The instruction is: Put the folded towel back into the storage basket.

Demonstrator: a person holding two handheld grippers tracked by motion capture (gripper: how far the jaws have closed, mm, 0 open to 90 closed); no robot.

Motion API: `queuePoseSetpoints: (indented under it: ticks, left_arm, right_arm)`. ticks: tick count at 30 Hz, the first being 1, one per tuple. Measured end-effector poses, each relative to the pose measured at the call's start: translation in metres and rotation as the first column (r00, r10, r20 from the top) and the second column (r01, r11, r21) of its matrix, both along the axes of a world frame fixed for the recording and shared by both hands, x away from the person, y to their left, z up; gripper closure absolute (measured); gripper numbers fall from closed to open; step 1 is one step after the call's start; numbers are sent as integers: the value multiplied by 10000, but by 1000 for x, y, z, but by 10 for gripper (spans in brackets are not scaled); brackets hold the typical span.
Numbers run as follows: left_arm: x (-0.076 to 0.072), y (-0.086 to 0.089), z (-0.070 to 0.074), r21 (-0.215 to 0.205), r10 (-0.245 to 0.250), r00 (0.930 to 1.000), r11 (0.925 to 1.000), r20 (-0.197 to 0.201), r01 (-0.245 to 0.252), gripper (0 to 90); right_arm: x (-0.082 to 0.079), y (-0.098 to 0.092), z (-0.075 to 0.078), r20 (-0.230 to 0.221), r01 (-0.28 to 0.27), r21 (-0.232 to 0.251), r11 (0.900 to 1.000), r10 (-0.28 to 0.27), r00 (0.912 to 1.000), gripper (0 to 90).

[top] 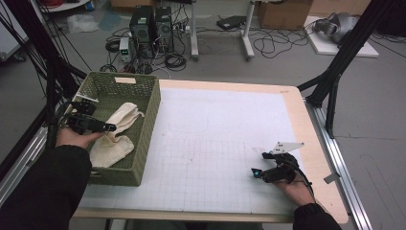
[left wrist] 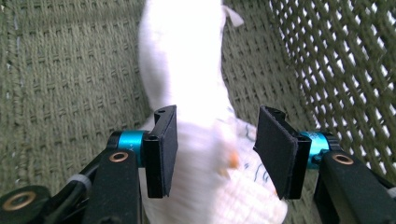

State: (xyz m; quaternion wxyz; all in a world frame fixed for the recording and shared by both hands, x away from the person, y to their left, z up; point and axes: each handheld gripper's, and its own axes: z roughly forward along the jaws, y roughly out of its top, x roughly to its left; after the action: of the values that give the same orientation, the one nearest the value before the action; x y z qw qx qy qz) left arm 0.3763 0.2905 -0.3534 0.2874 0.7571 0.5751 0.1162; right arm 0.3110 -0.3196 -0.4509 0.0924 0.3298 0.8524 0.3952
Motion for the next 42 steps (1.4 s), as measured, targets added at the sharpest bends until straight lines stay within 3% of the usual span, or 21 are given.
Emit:
queuePoseSetpoints:
  ticks: [4,8,12,15,17,18,19,20,22,25,27,29,31,34,37,40,42]
  left_arm:
    - [-3,0,2,190,-30,10000,9998,-55,31,486]
    - [-6,-1,1,1069,2,9994,9943,-349,35,475]
    - [-8,3,0,2043,191,9977,9789,-658,-53,444]
    - [-10,5,-6,2601,304,9929,9656,-1154,7,446]
    - [-10,5,-11,2763,246,9863,9608,-1629,216,512]
    - [-10,4,-14,2812,174,9833,9590,-1810,348,589]
    - [-9,2,-14,2799,6,9812,9585,-1929,544,752]
    - [-8,-1,-14,2748,-44,9837,9599,-1798,545,857]
    - [-4,-8,-12,2077,-260,9844,9762,-1742,625,872]
    - [4,-25,-12,1608,-587,9860,9834,-1562,840,873]
    - [9,-32,-13,1606,-547,9877,9839,-1462,783,870]
    - [14,-35,-17,1221,-458,9877,9904,-1493,644,866]
    - [18,-35,-23,1147,-275,9855,9923,-1673,471,845]
    - [21,-37,-33,1208,-135,9691,9917,-2464,446,763]
    - [21,-41,-40,1138,-221,9525,9917,-3038,593,589]
    - [21,-46,-43,1307,-95,9531,9901,-3026,514,511]
    - [20,-53,-47,1821,-70,9555,9812,-2950,634,487]
  right_arm:
    - [0,0,0,-8,-2,12,10000,2,10000,154]
    - [0,0,0,-16,14,20,10000,-14,10000,154]
    - [0,0,0,-25,14,28,10000,-14,10000,154]
    - [0,0,0,-30,12,46,10000,-11,10000,154]
    - [0,-1,0,-39,25,32,10000,-25,10000,155]
    - [0,0,0,-64,56,39,10000,-55,10000,155]
    - [0,0,0,-65,45,22,10000,-45,10000,155]
    - [0,-1,0,-63,40,27,10000,-40,10000,155]
    - [0,0,0,-34,38,28,10000,-38,10000,155]
    - [1,0,0,-51,42,7,10000,-42,10000,154]
    - [1,0,0,-50,60,22,10000,-60,10000,154]
    - [1,-1,0,-17,38,40,10000,-38,10000,154]
    - [1,-1,0,-18,21,24,10000,-21,10000,154]
    - [0,-1,0,-40,4,34,10000,-4,10000,154]
    - [1,-1,0,-27,-31,62,10000,32,10000,155]
    - [1,-1,0,-25,-39,51,10000,40,10000,154]
    - [1,-1,1,-44,-47,38,10000,47,10000,154]
